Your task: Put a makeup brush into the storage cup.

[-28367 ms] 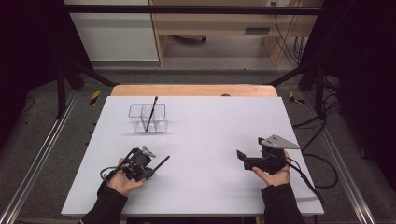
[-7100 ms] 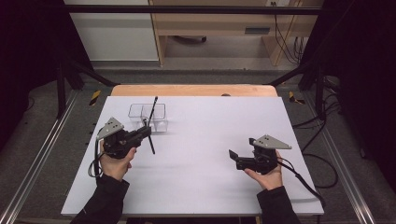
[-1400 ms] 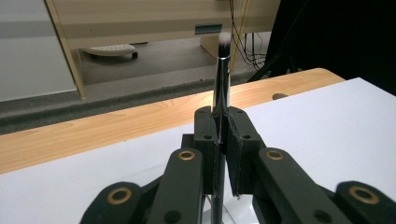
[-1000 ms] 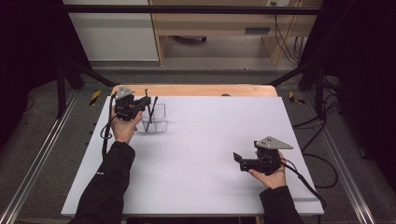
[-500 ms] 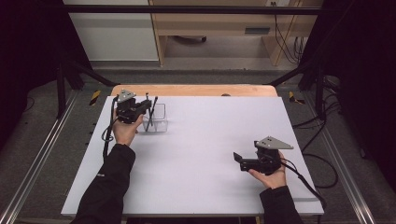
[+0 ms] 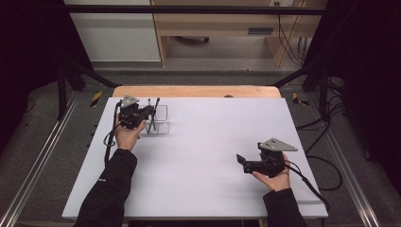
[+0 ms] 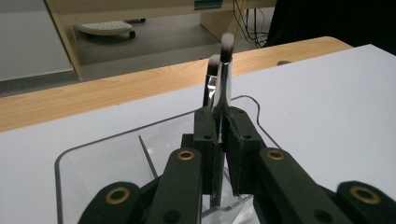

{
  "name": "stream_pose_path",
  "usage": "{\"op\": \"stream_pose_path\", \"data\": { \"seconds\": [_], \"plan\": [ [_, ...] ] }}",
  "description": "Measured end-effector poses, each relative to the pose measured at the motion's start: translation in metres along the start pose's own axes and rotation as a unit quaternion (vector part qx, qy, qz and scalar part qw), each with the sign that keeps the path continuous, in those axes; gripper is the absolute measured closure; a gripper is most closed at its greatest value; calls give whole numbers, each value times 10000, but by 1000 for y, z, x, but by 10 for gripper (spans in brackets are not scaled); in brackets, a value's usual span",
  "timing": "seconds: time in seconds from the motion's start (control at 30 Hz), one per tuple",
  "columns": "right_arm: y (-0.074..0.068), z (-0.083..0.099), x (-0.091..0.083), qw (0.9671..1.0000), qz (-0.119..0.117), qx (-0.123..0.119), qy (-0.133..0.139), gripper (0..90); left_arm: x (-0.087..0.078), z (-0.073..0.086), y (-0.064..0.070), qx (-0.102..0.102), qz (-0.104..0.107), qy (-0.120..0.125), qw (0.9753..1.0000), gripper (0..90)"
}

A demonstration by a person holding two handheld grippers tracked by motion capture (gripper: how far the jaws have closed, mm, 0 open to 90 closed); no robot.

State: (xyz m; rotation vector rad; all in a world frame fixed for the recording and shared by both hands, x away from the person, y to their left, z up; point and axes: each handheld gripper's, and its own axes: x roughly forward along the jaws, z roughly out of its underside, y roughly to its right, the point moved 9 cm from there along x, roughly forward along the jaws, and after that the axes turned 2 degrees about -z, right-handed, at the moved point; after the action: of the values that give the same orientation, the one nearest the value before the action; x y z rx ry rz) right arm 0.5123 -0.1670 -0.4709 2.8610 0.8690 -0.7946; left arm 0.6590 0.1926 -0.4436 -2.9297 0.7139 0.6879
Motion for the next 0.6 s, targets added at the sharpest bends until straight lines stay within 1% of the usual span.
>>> {"op": "stream_pose_path", "data": {
  "seconds": [0.1, 0.23, 0.37, 0.6],
  "plan": [
    [0, 0, 0, 10000, 5, 1, 4, 69, -1, 0, 1, -21, 28, 9, 10000, 826],
    [0, -1, -1, 10000, 6, 3, 30, 69, -3, 1, 2, -15, 56, -13, 10000, 798],
    [0, -3, -3, 10000, 2, 12, 64, 68, -8, -1, 3, -24, 80, 33, 10000, 743],
    [-1, -5, -5, 9999, 3, 20, 109, 67, -22, -3, 5, -30, 92, 76, 9999, 630]
  ]
}}
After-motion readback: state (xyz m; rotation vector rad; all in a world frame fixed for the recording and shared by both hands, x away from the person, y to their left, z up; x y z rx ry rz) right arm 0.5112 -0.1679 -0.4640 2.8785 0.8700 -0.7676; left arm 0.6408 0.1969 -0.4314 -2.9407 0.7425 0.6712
